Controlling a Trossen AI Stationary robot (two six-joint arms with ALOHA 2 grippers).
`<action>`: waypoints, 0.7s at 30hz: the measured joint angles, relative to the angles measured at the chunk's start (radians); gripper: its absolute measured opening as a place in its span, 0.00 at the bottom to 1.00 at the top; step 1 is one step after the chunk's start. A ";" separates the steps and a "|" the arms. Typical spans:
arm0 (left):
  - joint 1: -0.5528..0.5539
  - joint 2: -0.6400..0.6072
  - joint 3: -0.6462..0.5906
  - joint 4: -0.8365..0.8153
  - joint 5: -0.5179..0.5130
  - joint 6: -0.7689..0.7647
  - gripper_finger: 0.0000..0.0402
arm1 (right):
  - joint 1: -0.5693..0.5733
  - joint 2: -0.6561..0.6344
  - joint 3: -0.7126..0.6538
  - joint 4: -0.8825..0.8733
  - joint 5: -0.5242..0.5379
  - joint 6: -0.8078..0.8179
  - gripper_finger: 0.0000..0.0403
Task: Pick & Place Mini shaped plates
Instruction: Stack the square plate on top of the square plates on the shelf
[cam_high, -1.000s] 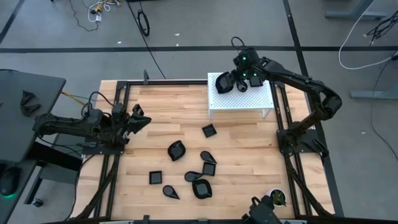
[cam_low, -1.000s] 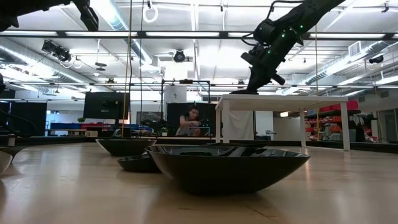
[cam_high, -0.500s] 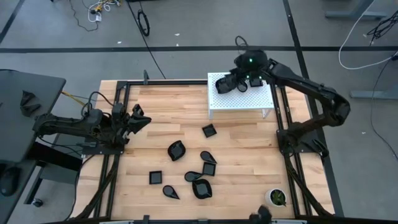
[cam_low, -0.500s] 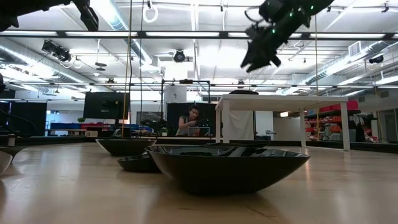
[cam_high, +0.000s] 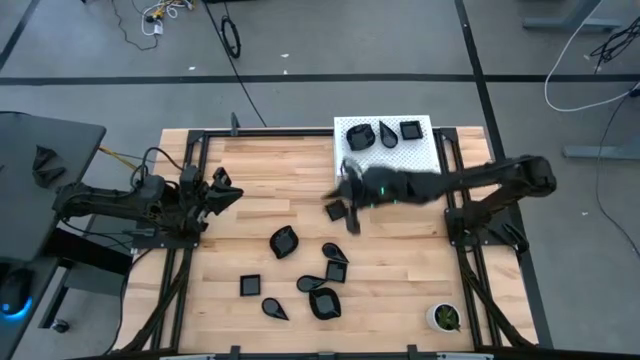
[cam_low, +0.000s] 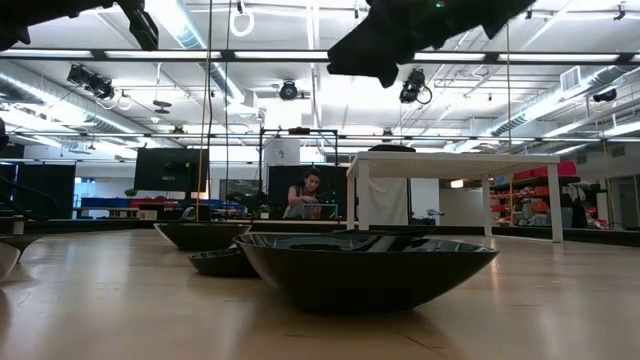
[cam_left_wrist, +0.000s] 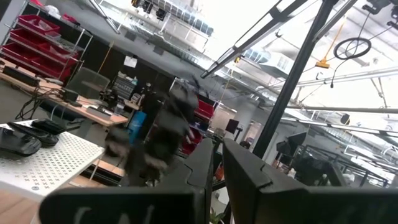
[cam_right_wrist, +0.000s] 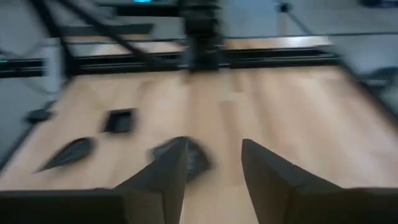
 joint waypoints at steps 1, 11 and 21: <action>0.000 0.000 0.000 0.000 0.000 0.000 0.10 | 0.029 0.013 -0.032 0.056 -0.008 0.014 0.38; 0.000 0.000 0.000 0.000 0.000 0.000 0.10 | 0.310 0.120 -0.076 0.021 0.252 0.260 0.39; 0.000 0.000 0.000 0.000 0.000 0.000 0.10 | 0.320 0.177 -0.044 -0.188 0.521 0.691 0.40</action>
